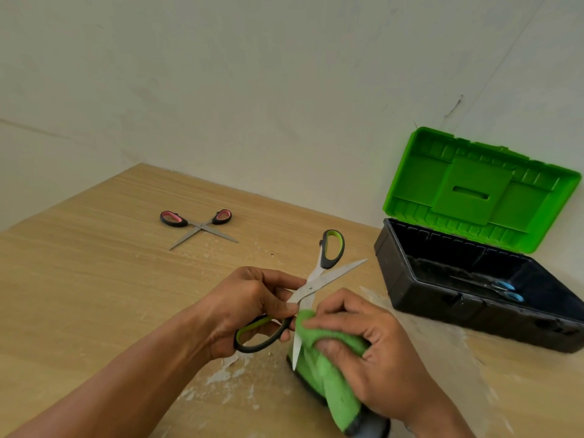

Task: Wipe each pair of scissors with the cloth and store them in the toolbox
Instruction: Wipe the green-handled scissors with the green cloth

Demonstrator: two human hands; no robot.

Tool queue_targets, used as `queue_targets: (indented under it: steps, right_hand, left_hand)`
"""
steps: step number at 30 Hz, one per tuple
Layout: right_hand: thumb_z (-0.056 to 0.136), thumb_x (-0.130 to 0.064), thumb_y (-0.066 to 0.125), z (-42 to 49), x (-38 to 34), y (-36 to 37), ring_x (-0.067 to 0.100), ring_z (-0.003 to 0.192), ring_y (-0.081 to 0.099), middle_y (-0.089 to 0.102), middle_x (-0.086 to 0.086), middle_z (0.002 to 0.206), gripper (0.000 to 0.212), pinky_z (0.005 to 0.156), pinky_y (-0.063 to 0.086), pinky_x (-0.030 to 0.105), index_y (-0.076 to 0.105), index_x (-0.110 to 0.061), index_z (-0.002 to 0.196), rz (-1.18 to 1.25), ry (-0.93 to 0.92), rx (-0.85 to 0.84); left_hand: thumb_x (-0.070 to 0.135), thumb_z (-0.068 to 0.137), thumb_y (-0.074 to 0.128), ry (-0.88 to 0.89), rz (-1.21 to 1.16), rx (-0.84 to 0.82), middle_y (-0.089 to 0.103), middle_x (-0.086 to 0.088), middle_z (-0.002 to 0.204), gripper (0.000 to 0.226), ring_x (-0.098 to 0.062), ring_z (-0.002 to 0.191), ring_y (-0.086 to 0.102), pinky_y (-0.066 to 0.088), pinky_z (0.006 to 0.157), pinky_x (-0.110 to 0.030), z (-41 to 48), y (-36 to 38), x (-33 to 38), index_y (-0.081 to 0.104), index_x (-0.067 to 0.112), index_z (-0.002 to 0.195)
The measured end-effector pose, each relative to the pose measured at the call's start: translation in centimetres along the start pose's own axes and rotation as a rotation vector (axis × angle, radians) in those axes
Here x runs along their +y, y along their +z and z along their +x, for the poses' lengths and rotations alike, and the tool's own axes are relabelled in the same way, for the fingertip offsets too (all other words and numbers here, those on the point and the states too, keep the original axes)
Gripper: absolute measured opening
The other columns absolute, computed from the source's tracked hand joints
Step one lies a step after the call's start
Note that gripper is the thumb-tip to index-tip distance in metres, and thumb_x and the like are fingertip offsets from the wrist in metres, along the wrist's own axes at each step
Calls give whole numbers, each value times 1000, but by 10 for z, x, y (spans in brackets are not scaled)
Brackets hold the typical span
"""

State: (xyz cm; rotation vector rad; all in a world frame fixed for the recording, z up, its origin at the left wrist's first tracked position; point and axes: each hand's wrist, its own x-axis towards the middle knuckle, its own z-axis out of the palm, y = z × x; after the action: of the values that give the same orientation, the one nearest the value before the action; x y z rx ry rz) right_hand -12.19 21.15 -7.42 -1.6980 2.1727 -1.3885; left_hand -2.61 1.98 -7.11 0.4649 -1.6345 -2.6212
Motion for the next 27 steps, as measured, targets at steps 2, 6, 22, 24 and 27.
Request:
queue_targets:
  steps: [2, 6, 22, 24, 27]
  right_hand:
    - [83, -6, 71, 4, 0, 7, 10, 98, 65, 65, -14, 98, 29, 81, 51, 15, 80, -19, 108, -128, -1, 147]
    - [84, -6, 72, -1, -1, 1, 17, 98, 64, 64, -9, 99, 32, 80, 52, 21, 80, -21, 111, -38, -52, 13]
    - [82, -2, 77, -2, -9, 6, 20, 93, 66, 65, -4, 97, 32, 80, 53, 28, 80, -19, 109, 98, -127, -57]
    - [81, -1, 77, -1, -8, 4, 20, 93, 67, 66, -6, 97, 33, 81, 53, 26, 81, -20, 108, 86, -102, -24]
    - [82, -5, 76, 0, -12, 6, 17, 91, 66, 65, -8, 96, 30, 79, 53, 23, 81, -21, 107, 64, -92, -29]
  left_hand:
    - [-24, 80, 50, -6, -12, -5, 60, -25, 86, 38, -28, 53, 63, 53, 48, -31, 1, 0, -1, 72, -7, 105]
    - [-23, 79, 51, -9, 1, -29, 62, -25, 84, 37, -29, 54, 62, 53, 48, -31, -1, 1, -1, 73, -6, 103]
    - [-18, 84, 47, -38, -136, 1, 69, -25, 87, 33, -29, 61, 64, 57, 54, -33, 4, -2, 1, 73, -7, 101]
    - [-19, 85, 47, -22, -133, 22, 68, -24, 83, 33, -29, 57, 62, 56, 51, -31, 5, -2, 1, 72, -8, 103]
    - [-19, 85, 47, -18, -124, 46, 68, -24, 79, 32, -28, 53, 61, 54, 48, -30, 5, -2, 2, 72, -8, 102]
